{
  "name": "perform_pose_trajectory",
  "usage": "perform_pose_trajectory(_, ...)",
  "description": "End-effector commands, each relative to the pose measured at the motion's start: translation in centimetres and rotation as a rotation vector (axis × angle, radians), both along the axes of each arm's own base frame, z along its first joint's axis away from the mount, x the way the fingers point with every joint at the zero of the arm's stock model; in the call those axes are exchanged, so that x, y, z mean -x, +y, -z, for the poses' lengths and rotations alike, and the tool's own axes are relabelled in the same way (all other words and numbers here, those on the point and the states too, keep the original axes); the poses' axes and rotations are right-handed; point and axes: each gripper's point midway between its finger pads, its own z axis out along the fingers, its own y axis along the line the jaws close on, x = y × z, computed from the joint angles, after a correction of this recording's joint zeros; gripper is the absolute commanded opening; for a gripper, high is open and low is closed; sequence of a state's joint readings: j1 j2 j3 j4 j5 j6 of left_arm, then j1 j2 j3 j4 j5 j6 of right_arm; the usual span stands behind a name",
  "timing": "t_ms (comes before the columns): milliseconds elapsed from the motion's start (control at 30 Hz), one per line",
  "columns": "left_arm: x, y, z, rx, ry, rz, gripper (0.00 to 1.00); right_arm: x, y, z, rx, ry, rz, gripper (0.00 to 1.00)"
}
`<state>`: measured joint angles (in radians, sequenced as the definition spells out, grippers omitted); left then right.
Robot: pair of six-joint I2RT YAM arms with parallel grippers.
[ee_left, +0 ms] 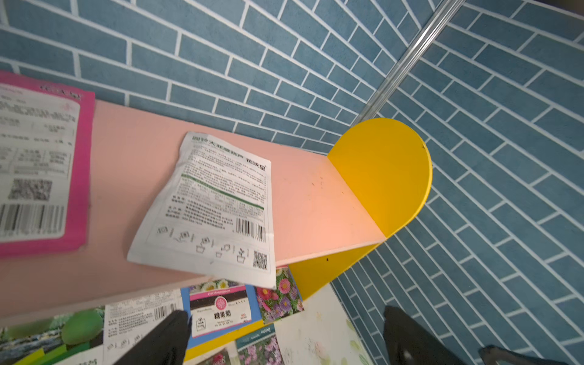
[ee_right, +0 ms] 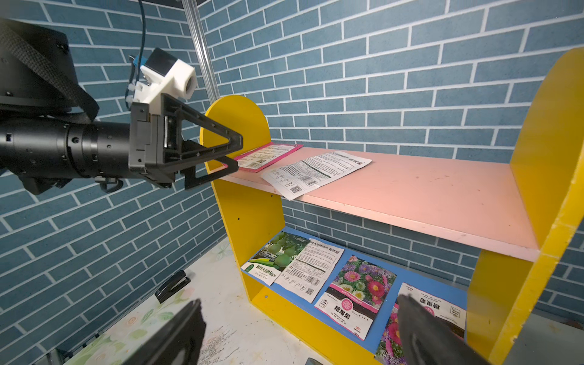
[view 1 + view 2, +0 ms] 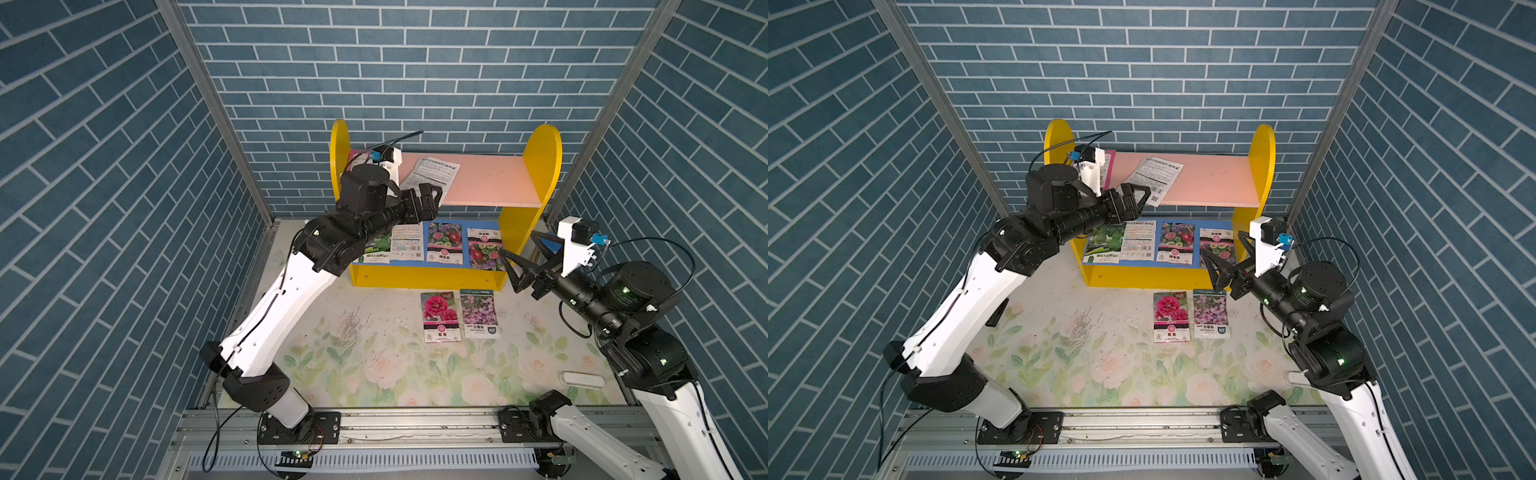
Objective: Take the seed bag off the shelf
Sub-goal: Pick up the seed packet from the shelf.
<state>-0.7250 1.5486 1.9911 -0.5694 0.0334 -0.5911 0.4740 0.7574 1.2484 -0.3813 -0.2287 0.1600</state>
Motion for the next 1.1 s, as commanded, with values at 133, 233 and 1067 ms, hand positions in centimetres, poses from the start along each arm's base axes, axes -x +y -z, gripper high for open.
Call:
perform_pose_trajectory(133, 1.1, -0.1, 0.9, 0.233, 0.059, 0.025, 1.00, 1.9, 0.4, -1.6, -0.033, -0.052, -0.075, 0.96)
perform_pose_trajectory(233, 0.8, -0.2, 1.7, 0.296, 0.079, 0.016, 1.00, 2.0, 0.3, -1.7, -0.033, -0.052, -0.072, 0.96)
perform_pose_trajectory(1067, -3.2, -3.0, 3.5, 0.411, 0.145, 0.043, 0.79, 1.9, -0.6, -1.6, -0.016, -0.059, -0.019, 0.96)
